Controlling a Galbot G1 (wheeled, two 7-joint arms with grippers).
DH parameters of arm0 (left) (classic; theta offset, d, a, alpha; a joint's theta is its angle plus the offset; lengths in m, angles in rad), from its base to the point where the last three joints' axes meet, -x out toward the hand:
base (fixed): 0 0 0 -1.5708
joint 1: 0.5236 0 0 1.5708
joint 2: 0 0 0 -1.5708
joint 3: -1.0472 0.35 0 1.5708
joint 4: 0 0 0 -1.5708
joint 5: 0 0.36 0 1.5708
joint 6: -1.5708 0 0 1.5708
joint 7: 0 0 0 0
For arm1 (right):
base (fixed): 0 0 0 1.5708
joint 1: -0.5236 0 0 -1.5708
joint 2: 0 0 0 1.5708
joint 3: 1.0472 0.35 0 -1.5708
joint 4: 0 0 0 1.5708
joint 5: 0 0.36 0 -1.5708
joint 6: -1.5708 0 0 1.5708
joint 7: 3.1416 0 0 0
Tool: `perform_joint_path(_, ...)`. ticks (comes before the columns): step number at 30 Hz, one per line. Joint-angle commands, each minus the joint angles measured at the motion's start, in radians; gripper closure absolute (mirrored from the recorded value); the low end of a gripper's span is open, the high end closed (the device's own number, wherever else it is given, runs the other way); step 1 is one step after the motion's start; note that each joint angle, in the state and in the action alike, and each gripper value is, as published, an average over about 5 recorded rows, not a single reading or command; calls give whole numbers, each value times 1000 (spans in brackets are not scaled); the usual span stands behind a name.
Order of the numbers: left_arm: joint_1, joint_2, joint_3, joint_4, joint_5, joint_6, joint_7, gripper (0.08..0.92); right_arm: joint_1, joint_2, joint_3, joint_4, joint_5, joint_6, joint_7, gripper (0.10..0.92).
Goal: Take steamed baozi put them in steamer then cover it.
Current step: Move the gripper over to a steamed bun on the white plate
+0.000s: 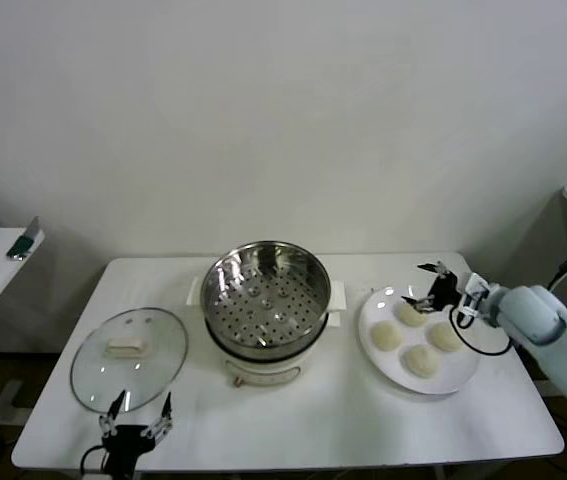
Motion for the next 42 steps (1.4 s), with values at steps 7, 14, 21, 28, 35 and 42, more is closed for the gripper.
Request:
perform_joint_path(7,5,-4,8,7,3,-10,0,177,597,82,-667,-278,-22,66,-371,203)
perform_joint_path(14,9,-9,10,7,5,-12,0,177,494,245,-610,-413,-55,45,-350,203)
perform_joint_path(21,10,-12,8,17,4,-17,-1,177,402,347,-538,-527,-107,58,-329,203)
perform_joint_path(28,7,-14,7,30,3,-20,-3,177,341,404,-463,-632,-208,81,-297,203)
perform_joint_path(35,3,-15,7,36,3,-25,-4,177,295,432,-406,-676,-227,94,-265,203)
perform_joint_path(42,5,-13,6,40,3,-29,-5,177,268,467,-356,-711,-240,104,-239,205)
